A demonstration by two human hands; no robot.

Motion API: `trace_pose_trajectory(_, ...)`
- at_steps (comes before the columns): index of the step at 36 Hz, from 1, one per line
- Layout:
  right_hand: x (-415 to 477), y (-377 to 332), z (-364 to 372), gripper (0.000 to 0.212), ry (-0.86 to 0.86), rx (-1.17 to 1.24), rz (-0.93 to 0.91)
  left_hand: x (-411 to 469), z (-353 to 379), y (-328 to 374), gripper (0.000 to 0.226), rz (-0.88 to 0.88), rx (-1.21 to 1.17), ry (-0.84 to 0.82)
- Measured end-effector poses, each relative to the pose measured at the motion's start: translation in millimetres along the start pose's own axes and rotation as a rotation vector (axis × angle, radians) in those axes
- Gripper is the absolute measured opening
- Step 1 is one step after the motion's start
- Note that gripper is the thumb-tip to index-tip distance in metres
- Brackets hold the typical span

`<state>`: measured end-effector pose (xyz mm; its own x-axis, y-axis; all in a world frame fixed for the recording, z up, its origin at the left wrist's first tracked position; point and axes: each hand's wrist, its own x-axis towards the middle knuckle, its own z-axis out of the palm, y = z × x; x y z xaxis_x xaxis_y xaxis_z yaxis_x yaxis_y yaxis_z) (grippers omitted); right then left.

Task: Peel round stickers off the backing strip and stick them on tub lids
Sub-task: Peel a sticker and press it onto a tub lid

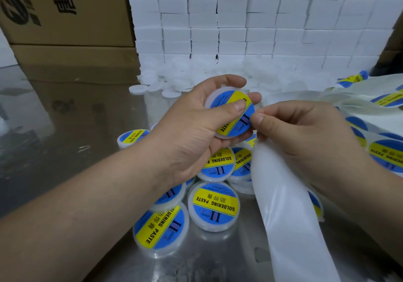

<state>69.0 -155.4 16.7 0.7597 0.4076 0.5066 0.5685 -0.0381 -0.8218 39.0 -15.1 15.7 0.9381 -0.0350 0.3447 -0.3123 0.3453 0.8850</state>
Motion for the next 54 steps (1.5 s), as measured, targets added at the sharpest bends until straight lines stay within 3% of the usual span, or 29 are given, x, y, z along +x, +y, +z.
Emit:
trace_pose_trajectory(21, 0.5, 5.1, 0.0, 0.031, 0.022, -0.08, 0.033, -2.2, 4.0, -3.1, 0.029, 0.022, 0.14, 0.08)
trace_pose_trajectory(27, -0.5, 7.1, 0.3, 0.011, 0.052, -0.15, 0.034, -15.1, 12.8, -5.3, 0.032, 0.36, 0.637, 0.085)
trace_pose_trajectory(30, 4.9, 15.4, -3.6, 0.052, 0.138, -0.274, 0.011, -21.1, 18.2, 2.0, 0.026, 0.501, 0.555, 0.119)
trace_pose_trajectory(33, 8.2, 19.7, -10.9, 0.053, 0.194, -0.295, 0.09, -23.1, 18.1, 12.2, 0.024, 0.626, 0.589, 0.153)
trace_pose_trajectory(36, 7.7, 16.3, -8.8, 0.049, 0.172, -0.151, 0.067, -19.3, 12.2, 12.6, 0.017, 0.459, 0.666, 0.268)
trace_pose_trajectory(39, 3.8, 11.0, -4.7, 0.035, 0.045, -0.097, 0.032, -14.6, 6.3, 5.5, 0.009, 0.307, 0.747, 0.284)
trace_pose_trajectory(42, -0.1, 10.4, -2.2, 0.02, -0.05, -0.172, -0.014, -14.6, 6.5, 4.0, 0.01, 0.335, 0.845, 0.237)
trace_pose_trajectory(47, -1.1, 13.6, -1.2, 0.02, -0.028, -0.269, -0.1, -12.1, 2.9, 2.4, 0.018, 0.343, 0.898, 0.219)
trace_pose_trajectory(51, -2.0, 15.7, -0.2, 0.031, -0.039, -0.257, -0.064, -7.3, -2.0, 3.6, 0.02, 0.282, 1.029, 0.246)
trace_pose_trajectory(54, -1.5, 14.8, -0.6, 0.026, -0.005, -0.183, 0.005, 2.0, -13.4, 7.0, 0.021, 0.197, 1.139, 0.326)
